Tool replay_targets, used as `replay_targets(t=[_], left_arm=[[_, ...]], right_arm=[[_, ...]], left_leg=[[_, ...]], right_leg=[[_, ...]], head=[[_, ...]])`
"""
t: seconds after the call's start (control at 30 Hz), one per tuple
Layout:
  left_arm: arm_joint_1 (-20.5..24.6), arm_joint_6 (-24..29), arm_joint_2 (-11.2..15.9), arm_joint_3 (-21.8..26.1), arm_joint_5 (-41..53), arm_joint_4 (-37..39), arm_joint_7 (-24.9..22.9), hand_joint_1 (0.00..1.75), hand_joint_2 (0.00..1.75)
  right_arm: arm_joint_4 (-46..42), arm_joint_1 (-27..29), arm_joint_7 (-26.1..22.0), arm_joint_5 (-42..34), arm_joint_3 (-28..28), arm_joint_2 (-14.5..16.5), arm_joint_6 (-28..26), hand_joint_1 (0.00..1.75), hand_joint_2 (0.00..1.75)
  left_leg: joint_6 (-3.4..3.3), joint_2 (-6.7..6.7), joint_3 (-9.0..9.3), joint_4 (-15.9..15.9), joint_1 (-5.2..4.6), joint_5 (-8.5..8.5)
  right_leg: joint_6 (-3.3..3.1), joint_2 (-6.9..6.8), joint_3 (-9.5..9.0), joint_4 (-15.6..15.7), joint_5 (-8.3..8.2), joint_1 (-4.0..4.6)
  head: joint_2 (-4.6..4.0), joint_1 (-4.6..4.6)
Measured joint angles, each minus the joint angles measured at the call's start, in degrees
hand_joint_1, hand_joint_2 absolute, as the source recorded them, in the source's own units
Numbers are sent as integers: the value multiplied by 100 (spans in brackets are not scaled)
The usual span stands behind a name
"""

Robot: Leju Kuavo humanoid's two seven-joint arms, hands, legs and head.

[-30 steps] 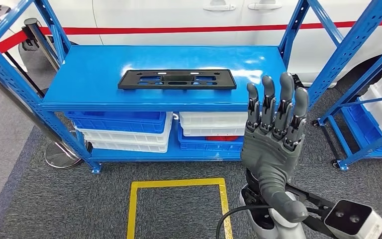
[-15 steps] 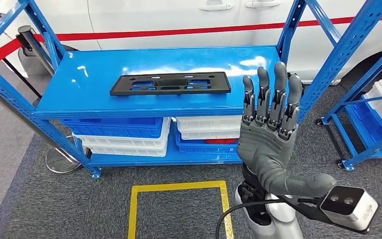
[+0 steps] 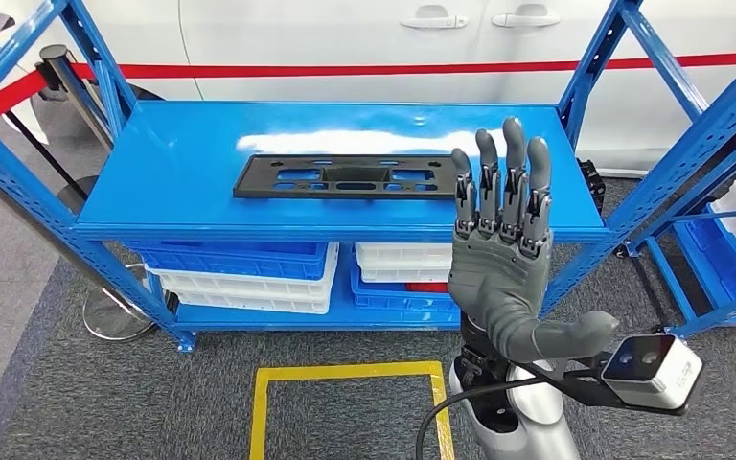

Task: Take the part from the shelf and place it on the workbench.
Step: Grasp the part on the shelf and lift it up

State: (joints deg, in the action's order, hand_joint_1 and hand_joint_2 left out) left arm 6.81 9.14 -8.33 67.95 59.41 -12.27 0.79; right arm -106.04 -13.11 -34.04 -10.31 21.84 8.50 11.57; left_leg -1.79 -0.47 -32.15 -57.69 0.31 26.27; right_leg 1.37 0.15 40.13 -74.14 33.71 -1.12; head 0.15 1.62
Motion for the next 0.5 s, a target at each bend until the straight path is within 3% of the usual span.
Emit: replay_targets(t=[0.03, 0.1, 0.13, 0.2, 0.3, 0.33, 0.4, 0.47, 0.5], left_arm=[[-6, 0, 0, 1, 1, 0, 1, 0, 0], [-15, 0, -6, 2, 7, 3, 2, 0, 0], [-14, 0, -12, 2, 10, 7, 2, 0, 0], [-8, 1, -20, 2, 17, 14, 2, 0, 0], [2, 4, -13, 4, 22, 16, 1, 0, 0], [7, 5, -13, 4, 23, 16, 2, 0, 0], [16, 6, -11, 5, 24, 16, 1, 0, 0], [7, 6, -11, 7, 23, 16, 0, 0, 0], [-2, 7, -10, 10, 21, 16, 0, 0, 0]], right_arm=[[13, 5, 17, -14, -2, 1, -17, 0, 131], [26, 8, 74, -50, -3, 1, -55, 0, 44], [31, 8, 107, -67, -5, 1, -76, 0, 0], [43, 18, 171, -96, -9, 2, -116, 0, 0], [55, 32, 239, -139, -18, 4, -150, 0, 0], [56, 31, 267, -146, -20, 8, -165, 0, 0], [65, 34, 352, -150, -22, 13, -225, 0, 0], [88, 53, 437, -150, -22, 15, -307, 0, 87], [104, 67, 470, -150, -22, 15, -343, 0, 131]], left_leg=[[-1, -4, 60, -1, -14, 42], [10, -9, 189, 3, -34, 136], [26, -11, 233, 5, -41, 175], [84, -3, 269, 7, -39, 228], [182, 10, 311, -51, -41, 286], [213, 12, 264, -176, -35, 350], [281, 13, -41, -762, -2, 612], [336, 15, -484, -1438, 34, 859], [354, 16, -616, -1567, 49, 847]], right_leg=[[-27, 0, 26, 137, -194, 10], [-118, -3, -157, 831, -759, 52], [-160, -8, -248, 1154, -915, 84], [-208, -9, -331, 1484, -1002, 130], [-243, 8, -424, 1604, -988, 107], [-267, 4, -476, 1621, -972, 90], [-308, -8, -553, 1641, -925, 74], [-319, -9, -597, 1639, -872, 71], [-313, -3, -626, 1635, -844, 67]], head=[[0, -1], [0, -1], [0, 10], [0, 12], [0, 3], [0, 6], [-1, 9], [-1, 10], [-1, 10]])
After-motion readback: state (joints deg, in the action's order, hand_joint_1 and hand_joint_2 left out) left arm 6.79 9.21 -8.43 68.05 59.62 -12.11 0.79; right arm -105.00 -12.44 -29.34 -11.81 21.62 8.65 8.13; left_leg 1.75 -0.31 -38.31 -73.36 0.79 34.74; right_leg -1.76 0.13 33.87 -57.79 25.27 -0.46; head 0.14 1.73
